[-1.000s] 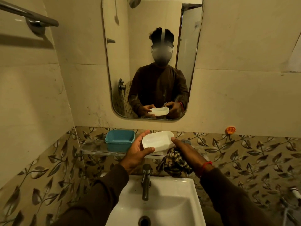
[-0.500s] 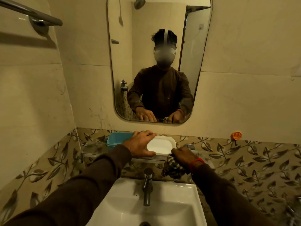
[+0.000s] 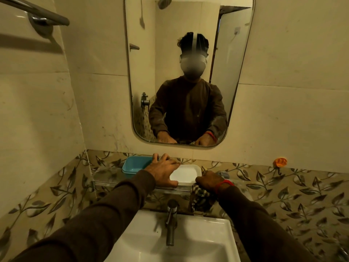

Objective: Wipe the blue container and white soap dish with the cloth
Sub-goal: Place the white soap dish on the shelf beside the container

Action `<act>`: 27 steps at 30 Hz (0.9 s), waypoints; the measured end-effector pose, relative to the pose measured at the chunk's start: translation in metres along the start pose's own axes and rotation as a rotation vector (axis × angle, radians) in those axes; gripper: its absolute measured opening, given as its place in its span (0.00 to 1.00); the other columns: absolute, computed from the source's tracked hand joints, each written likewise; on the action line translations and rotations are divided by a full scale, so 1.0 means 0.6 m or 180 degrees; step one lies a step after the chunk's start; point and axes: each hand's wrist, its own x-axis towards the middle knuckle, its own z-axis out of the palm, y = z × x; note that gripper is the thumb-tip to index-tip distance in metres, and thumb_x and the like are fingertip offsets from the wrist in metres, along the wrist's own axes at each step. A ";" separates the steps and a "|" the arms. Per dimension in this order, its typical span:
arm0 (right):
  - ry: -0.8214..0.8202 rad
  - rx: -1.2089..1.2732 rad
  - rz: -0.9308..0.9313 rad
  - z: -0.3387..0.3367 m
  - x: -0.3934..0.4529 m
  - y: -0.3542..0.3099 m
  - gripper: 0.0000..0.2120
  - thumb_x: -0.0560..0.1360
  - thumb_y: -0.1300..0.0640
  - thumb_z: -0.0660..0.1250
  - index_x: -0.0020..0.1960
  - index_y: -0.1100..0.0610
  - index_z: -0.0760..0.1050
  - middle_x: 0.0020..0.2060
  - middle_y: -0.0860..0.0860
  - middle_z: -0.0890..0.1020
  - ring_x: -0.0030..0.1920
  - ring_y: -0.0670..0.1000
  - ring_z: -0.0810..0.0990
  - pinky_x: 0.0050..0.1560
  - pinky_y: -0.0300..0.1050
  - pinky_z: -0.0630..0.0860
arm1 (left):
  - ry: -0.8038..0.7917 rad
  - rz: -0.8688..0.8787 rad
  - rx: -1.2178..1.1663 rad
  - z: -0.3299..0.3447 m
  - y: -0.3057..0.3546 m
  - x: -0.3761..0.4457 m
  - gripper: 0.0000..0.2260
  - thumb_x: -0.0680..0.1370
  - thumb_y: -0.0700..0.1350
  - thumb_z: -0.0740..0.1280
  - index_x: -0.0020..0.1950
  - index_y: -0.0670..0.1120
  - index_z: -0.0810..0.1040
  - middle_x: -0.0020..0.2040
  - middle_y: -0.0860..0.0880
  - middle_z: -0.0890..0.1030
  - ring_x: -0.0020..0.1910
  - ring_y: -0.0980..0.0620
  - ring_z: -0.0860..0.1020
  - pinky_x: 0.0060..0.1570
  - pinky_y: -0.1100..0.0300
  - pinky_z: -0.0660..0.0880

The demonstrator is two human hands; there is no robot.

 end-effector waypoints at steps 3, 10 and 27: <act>-0.0038 -0.0055 -0.0009 0.000 0.005 0.001 0.25 0.72 0.46 0.65 0.65 0.58 0.71 0.58 0.57 0.80 0.50 0.55 0.76 0.48 0.44 0.72 | -0.0117 -0.0015 -0.0077 0.001 -0.003 0.002 0.36 0.77 0.62 0.65 0.80 0.49 0.59 0.78 0.47 0.64 0.73 0.42 0.60 0.72 0.35 0.52; -0.0017 -0.0089 -0.0109 0.002 0.003 0.004 0.23 0.71 0.44 0.67 0.60 0.58 0.75 0.48 0.53 0.79 0.47 0.54 0.78 0.43 0.42 0.72 | -0.0266 -0.0066 -0.0251 0.017 -0.010 0.009 0.36 0.75 0.64 0.64 0.79 0.49 0.61 0.78 0.48 0.65 0.74 0.42 0.59 0.71 0.32 0.47; 0.0548 0.1018 -0.0655 0.001 -0.082 0.018 0.19 0.75 0.38 0.62 0.37 0.50 0.79 0.35 0.47 0.82 0.39 0.46 0.80 0.38 0.40 0.74 | 0.1031 -0.0348 -0.0437 -0.015 0.028 -0.052 0.28 0.80 0.57 0.60 0.80 0.53 0.60 0.80 0.50 0.61 0.77 0.47 0.59 0.73 0.35 0.46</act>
